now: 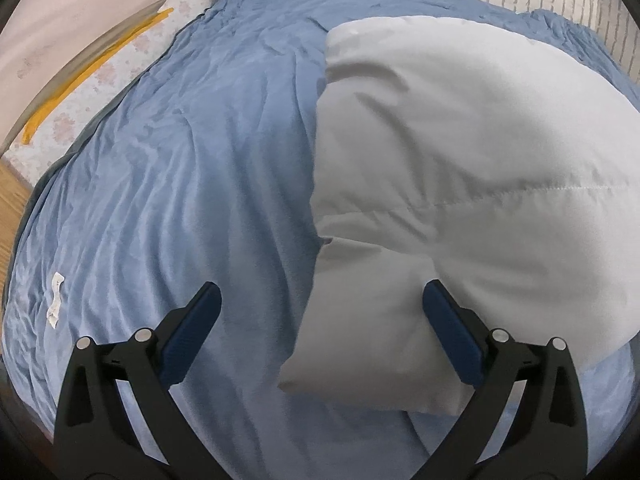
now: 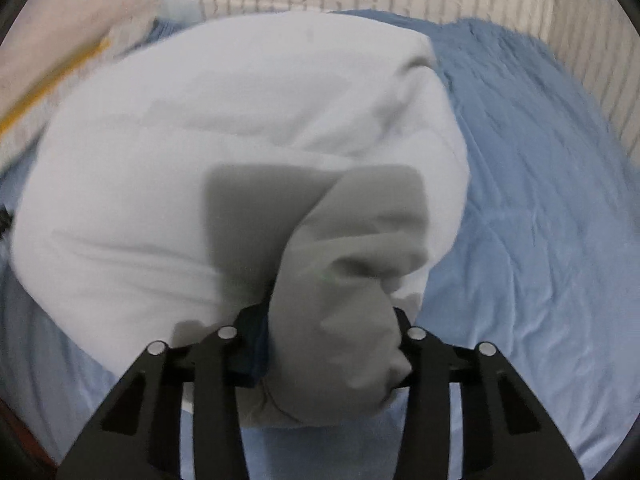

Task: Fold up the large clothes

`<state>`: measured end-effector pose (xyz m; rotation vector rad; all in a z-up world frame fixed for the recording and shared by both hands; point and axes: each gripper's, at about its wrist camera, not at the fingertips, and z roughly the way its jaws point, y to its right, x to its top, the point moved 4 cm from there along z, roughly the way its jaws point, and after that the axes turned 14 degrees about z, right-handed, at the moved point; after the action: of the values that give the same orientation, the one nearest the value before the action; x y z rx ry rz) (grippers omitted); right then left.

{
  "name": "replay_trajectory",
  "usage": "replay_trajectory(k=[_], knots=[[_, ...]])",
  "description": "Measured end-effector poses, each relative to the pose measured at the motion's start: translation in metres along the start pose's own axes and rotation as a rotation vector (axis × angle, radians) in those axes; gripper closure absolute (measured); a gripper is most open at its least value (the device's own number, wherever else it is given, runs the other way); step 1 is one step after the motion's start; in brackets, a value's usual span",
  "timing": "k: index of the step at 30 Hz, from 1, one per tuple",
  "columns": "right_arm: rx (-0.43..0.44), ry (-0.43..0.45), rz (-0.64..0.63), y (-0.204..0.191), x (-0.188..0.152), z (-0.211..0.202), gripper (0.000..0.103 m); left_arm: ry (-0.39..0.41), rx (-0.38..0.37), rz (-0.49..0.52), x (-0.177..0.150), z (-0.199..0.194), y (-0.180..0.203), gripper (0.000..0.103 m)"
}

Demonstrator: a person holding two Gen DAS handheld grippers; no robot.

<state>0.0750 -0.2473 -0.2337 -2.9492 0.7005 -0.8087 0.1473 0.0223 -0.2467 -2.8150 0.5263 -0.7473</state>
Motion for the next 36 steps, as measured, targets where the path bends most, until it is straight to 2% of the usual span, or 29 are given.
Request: replay_trajectory(k=[3, 9, 13, 19, 23, 27, 32, 36], knots=[[-0.03, -0.005, -0.002, -0.007, -0.001, 0.004, 0.061, 0.009, -0.017, 0.003, 0.002, -0.002, 0.003, 0.003], [-0.015, -0.008, 0.043, -0.006, -0.002, 0.004, 0.06, 0.036, -0.026, 0.02, 0.012, 0.009, 0.02, 0.003], [-0.022, -0.014, 0.038, -0.01, 0.002, 0.006, 0.059, 0.046, -0.059, 0.011, 0.009, 0.021, 0.023, 0.003], [-0.011, -0.019, 0.048, 0.003, 0.003, 0.003, 0.056, 0.029, -0.172, -0.025, -0.004, 0.038, 0.018, 0.003], [-0.011, -0.022, 0.049, 0.004, 0.004, 0.004, 0.055, 0.019, -0.305, -0.066, -0.011, 0.055, 0.001, 0.003], [-0.013, -0.025, 0.051, 0.006, 0.007, 0.005, 0.055, 0.004, -0.395, -0.069, -0.012, 0.064, 0.0, 0.003], [-0.01, -0.027, 0.067, 0.007, 0.009, 0.007, 0.053, -0.006, -0.421, -0.004, 0.017, 0.08, 0.015, 0.003], [0.017, -0.05, 0.095, 0.013, 0.015, 0.011, 0.052, -0.017, -0.429, 0.053, 0.032, 0.086, 0.026, 0.013]])
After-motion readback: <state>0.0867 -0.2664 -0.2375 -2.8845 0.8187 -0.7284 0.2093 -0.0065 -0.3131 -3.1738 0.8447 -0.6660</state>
